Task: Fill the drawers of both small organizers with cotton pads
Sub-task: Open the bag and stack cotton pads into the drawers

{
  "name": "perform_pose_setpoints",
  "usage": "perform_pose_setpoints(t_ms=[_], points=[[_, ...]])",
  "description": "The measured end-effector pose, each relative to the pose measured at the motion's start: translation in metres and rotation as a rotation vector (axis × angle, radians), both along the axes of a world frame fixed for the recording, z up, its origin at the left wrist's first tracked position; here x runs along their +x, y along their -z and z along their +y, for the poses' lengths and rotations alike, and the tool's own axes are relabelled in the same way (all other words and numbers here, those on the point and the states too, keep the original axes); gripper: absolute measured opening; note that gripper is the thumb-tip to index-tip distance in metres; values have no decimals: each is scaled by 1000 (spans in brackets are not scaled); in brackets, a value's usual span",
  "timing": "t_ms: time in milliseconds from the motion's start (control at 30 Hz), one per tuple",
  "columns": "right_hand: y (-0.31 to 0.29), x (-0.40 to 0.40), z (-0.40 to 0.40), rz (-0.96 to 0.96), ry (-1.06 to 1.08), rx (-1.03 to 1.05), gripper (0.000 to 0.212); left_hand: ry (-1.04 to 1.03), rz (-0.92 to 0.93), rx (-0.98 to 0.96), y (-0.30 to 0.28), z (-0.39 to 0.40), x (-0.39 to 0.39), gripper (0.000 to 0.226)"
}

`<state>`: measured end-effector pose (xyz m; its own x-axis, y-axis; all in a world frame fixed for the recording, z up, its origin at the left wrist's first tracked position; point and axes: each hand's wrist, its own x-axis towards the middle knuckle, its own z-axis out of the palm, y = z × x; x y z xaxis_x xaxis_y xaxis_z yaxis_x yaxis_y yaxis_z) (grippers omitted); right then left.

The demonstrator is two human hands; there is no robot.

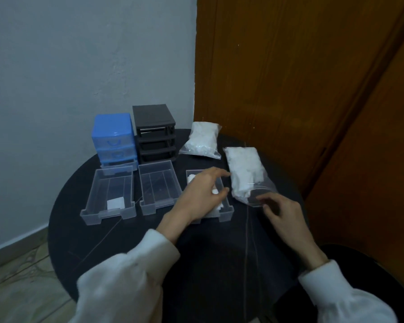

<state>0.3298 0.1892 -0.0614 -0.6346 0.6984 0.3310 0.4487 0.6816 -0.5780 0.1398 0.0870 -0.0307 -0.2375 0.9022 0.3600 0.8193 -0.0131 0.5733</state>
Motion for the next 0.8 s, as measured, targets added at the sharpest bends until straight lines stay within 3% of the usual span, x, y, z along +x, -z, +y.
perform_pose_setpoints(t_ms=[200,333,433,600,800], points=[[10,-6,-1,67,60,-101,42,31,2,-111,5,41,30,50],[12,-16,-1,116,79,-138,42,2,30,-125,8,48,33,41],[9,-23,-1,180,96,-173,39,-4,-6,-103,10,49,33,32],[10,-35,0,165,143,-140,24,-14,-33,-100,13,49,32,29],[10,-33,2,128,156,-100,22,-23,-82,-91,14,47,31,29]])
